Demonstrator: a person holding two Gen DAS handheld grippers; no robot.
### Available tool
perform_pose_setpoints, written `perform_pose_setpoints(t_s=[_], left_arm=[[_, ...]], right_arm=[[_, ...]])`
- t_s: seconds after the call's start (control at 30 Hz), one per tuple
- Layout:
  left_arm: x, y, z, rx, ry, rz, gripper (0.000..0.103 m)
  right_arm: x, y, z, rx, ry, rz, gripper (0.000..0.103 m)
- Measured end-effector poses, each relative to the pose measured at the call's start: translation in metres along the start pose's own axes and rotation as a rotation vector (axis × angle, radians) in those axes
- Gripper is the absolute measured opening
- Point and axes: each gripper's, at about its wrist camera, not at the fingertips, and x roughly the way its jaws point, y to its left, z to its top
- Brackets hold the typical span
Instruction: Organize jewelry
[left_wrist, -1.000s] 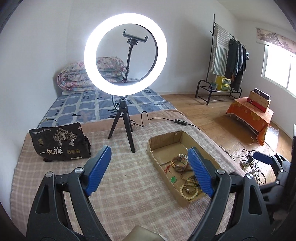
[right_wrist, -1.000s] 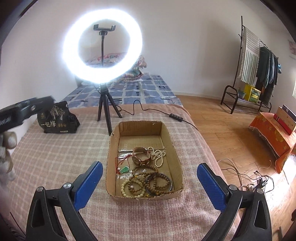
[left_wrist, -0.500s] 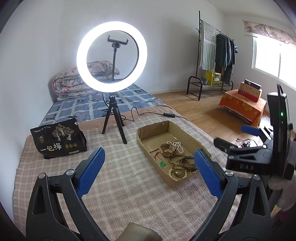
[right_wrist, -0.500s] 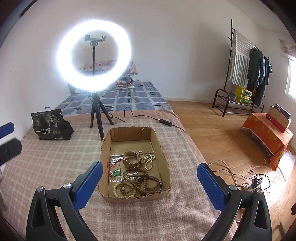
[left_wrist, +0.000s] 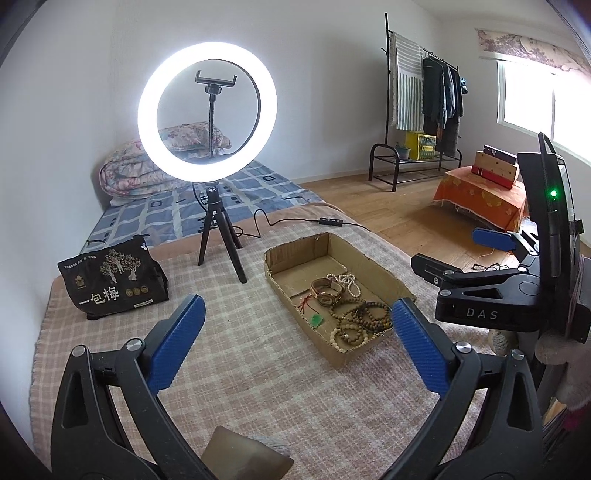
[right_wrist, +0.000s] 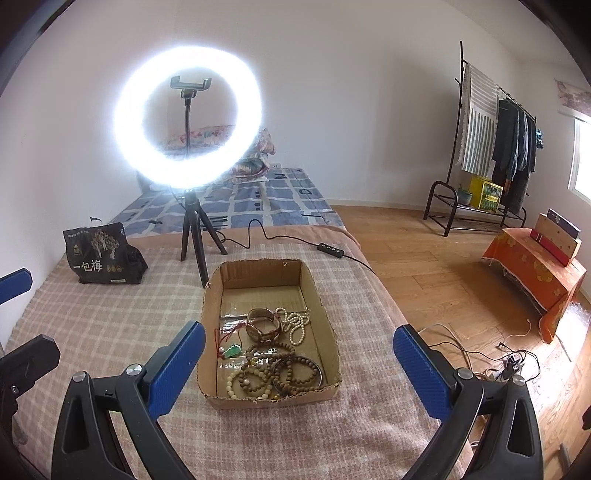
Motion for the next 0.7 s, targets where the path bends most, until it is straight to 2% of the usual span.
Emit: perform_pose_setpoints(t_s=[0.7], left_arm=[[0.0020,-0.0052,-0.0024,0.007,0.005,0.007,0.103]], right_arm=[[0.0050,0.0015,-0.0026,-0.002,0.013,0.005,0.103]])
